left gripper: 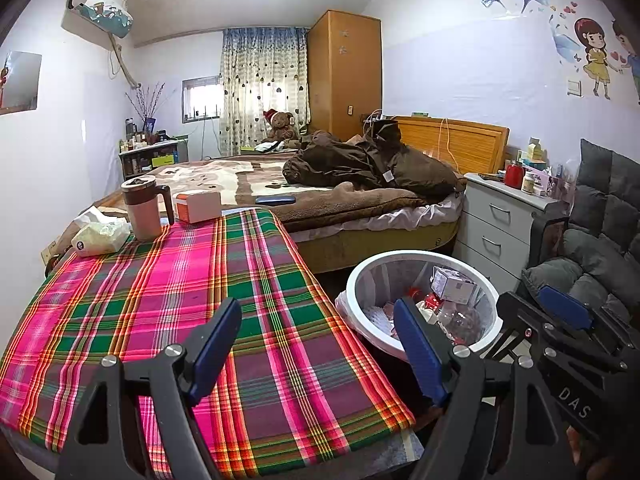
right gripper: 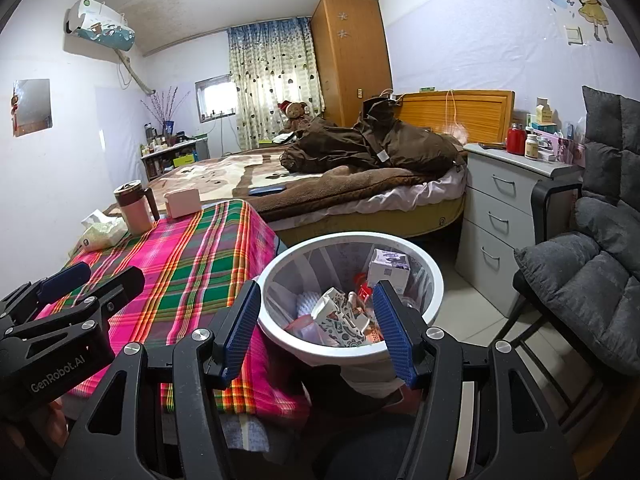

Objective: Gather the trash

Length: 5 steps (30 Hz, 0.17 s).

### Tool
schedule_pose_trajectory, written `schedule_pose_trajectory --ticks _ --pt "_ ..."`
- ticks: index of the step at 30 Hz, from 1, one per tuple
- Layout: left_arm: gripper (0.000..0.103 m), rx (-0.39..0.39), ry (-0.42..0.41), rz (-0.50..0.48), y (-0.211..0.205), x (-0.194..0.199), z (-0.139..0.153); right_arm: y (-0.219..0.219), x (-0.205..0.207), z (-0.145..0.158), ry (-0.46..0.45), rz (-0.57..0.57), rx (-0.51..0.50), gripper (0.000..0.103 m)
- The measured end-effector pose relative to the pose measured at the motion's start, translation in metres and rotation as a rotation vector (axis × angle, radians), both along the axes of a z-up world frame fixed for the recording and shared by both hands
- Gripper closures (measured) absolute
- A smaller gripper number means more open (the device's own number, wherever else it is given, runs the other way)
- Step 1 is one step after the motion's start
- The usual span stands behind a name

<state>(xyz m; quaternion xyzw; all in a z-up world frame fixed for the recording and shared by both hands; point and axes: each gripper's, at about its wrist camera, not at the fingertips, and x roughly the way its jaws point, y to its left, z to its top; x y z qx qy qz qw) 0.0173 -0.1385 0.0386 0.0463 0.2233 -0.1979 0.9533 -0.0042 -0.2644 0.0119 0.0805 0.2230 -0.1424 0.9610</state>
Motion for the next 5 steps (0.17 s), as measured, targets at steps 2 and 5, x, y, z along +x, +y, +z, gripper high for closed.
schedule_pose_trajectory --ticks 2,5 --pt "0.023 0.000 -0.001 0.002 0.0009 0.0000 -0.0001 -0.0002 -0.0002 -0.0001 0.000 0.000 0.000 0.043" --pt "0.023 0.002 0.001 -0.005 -0.0006 0.0003 -0.0003 -0.0002 -0.0002 -0.0001 -0.001 0.000 0.000 0.043"
